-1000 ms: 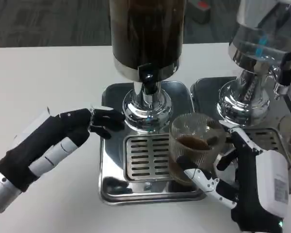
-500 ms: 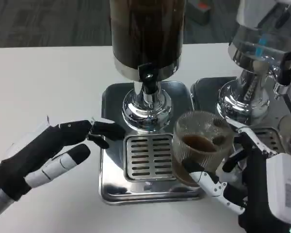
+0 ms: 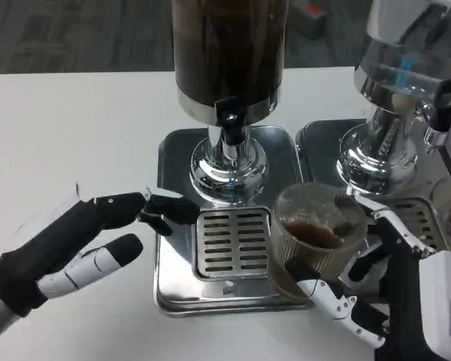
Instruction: Grasp the cup under the faucet to collect the drink, then remove the cup.
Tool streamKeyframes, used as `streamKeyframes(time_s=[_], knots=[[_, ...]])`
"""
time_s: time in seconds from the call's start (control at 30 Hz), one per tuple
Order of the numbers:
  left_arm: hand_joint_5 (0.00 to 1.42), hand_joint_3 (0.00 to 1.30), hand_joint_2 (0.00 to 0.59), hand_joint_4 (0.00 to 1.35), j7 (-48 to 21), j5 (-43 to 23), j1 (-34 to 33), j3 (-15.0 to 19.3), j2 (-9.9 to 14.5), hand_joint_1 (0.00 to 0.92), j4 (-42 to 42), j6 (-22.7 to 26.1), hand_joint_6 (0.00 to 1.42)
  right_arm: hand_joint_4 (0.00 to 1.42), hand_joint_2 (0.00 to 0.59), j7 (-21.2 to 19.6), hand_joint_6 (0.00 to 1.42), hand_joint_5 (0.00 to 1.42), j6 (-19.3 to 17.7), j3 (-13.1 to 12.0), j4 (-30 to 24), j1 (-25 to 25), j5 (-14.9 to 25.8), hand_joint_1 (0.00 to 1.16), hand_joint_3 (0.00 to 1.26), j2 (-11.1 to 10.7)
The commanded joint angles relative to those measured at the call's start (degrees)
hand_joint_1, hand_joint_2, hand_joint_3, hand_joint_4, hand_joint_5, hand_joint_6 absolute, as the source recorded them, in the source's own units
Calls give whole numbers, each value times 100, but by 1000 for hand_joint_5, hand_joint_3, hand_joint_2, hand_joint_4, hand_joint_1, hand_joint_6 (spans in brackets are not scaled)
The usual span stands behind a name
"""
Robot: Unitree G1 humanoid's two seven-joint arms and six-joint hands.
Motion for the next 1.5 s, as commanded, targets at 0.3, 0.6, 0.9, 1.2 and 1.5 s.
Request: streamKeyframes(time_s=[0.3,0.6,0.9,1.2,1.5], knots=[[341,399,137,368,-239,-207,323,-50,234,0,-359,-333,468,771,194,-27,1356,998,-315,11,-519,298,-32,596,660,25],[295,392,136,328,-215,-10,416,-39,469,0,-409,-1270,447,771,162,-2,1356,998,-361,18,-707,481,-51,661,677,21],[200,345,138,228,-52,159,360,-70,787,0,-22,-2112,374,771,156,27,1371,999,-403,13,-848,638,-77,735,670,29],[122,308,135,161,112,221,289,-286,1088,0,335,-2631,332,771,135,40,1373,1003,-424,3,-913,715,-119,796,677,42],[105,286,125,139,363,183,240,-397,1197,0,381,-2643,321,761,135,-15,1401,1015,-404,17,-665,577,-187,799,670,64]])
